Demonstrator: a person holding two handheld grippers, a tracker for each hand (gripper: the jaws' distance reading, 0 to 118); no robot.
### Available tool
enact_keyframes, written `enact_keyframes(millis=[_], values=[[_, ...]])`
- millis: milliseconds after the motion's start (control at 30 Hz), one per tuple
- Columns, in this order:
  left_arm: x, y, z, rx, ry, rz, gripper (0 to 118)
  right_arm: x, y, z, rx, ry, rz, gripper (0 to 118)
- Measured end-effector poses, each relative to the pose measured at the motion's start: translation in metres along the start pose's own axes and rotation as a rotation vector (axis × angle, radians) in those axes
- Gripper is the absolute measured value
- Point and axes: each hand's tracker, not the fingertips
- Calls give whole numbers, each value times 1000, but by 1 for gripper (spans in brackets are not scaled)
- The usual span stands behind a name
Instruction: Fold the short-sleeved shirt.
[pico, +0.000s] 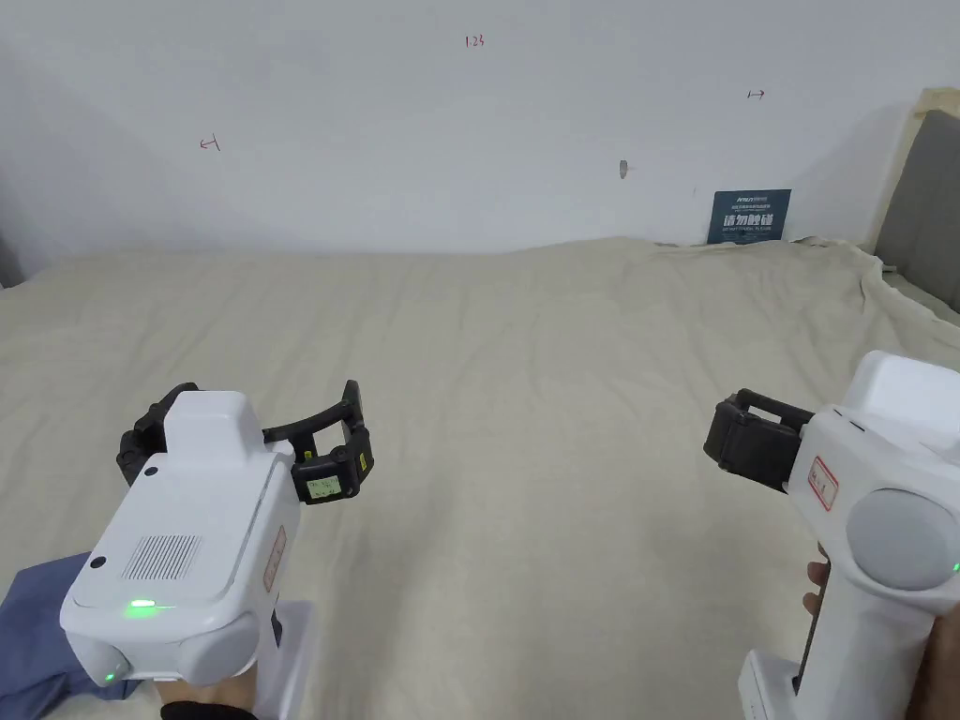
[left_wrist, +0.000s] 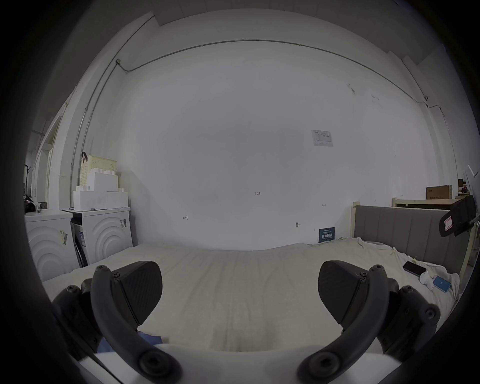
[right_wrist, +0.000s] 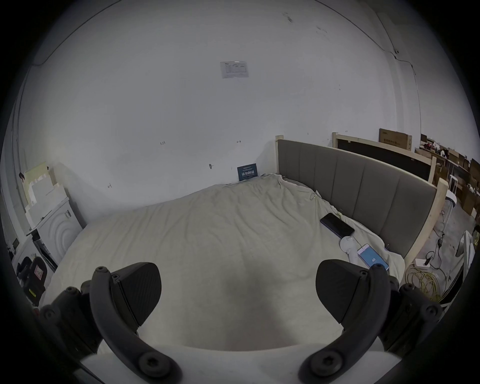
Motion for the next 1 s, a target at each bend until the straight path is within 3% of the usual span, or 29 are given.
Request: enact_keyframes(millis=[167, 267, 500, 700, 1000], values=[[1, 0, 1, 6, 2, 2, 118, 1, -1, 1, 30, 28, 3, 117], [2, 0, 2, 13, 3, -4, 118, 4, -4, 2, 98, 109, 26, 117], [4, 2, 3, 17, -2, -6, 118, 8, -14, 1, 260, 165, 34, 117], [4, 1, 4, 19, -2, -6, 118, 9, -24, 6, 469, 133, 123, 117], [7, 2, 6, 24, -4, 0, 118, 9, -28, 2, 485, 84, 179, 117]])
